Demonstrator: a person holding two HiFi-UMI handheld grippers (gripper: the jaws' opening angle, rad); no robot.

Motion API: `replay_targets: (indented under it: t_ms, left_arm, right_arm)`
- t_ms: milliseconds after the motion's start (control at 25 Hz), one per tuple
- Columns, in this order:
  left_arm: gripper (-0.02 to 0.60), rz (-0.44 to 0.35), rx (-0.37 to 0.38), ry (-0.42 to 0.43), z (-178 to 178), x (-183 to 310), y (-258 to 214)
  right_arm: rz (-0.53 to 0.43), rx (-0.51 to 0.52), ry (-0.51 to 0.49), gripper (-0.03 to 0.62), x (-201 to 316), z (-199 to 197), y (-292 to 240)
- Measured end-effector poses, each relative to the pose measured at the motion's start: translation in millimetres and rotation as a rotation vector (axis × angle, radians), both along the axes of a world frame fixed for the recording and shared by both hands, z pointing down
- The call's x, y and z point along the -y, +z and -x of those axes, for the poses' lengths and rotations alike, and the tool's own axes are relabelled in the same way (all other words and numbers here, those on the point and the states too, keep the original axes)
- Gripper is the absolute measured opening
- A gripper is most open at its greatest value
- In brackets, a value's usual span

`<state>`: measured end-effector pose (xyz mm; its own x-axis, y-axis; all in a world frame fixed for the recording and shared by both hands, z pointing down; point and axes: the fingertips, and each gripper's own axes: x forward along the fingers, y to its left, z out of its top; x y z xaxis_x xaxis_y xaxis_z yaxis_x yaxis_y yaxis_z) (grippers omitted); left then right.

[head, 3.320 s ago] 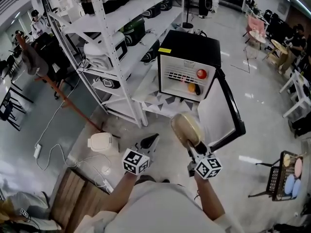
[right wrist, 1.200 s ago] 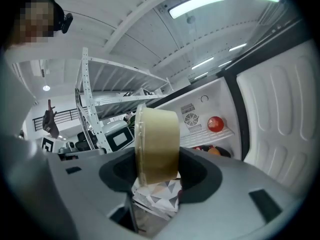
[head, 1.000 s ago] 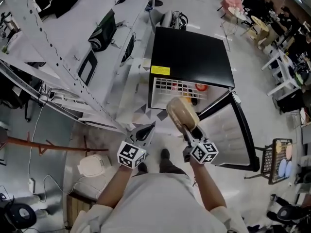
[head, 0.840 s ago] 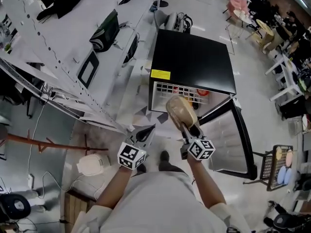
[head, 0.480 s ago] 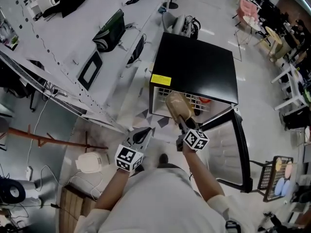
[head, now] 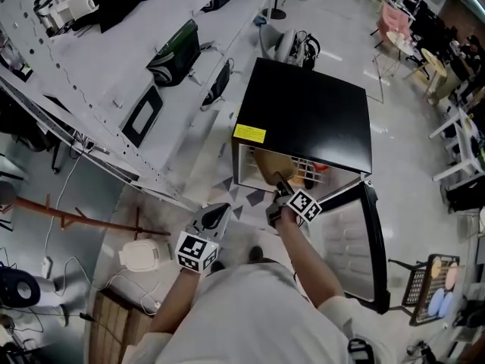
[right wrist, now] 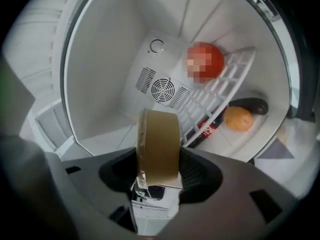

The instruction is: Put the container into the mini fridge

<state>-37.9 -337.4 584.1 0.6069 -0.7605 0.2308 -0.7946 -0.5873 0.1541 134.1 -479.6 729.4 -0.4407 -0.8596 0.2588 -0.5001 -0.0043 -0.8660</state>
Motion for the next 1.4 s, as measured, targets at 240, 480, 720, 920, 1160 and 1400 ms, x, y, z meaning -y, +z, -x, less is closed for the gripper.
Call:
replay_targets:
  t_ms: [240, 480, 720, 920, 1160, 1400]
  left_arm:
    - [0.003, 0.005, -0.001, -0.013, 0, 1, 2]
    - [0.003, 0.008, 0.001, -0.016, 1, 0, 2]
    - [0.003, -0.002, 0.005, -0.005, 1, -1, -1]
    - [0.003, -0.005, 0.001, 0.024, -3, -3, -1]
    - [0.003, -0.006, 0.001, 0.049, -6, -6, -2]
    - [0.003, -0.006, 0.000, 0.058, -6, -9, -2]
  right_arm:
    - [0.062, 0.216, 0.064, 0.233, 16, 4, 11]
    - [0.091, 0.250, 0.071, 0.362, 22, 5, 21]
    - [0.051, 0.223, 0.037, 0.393, 12, 6, 17]
    - [0.035, 0.194, 0.033, 0.397, 0, 3, 19]
    - [-0.020, -0.058, -0.009, 0.397, -15, 0, 11]
    - [-0.102, -0.449, -0.101, 0.391, -31, 11, 2]
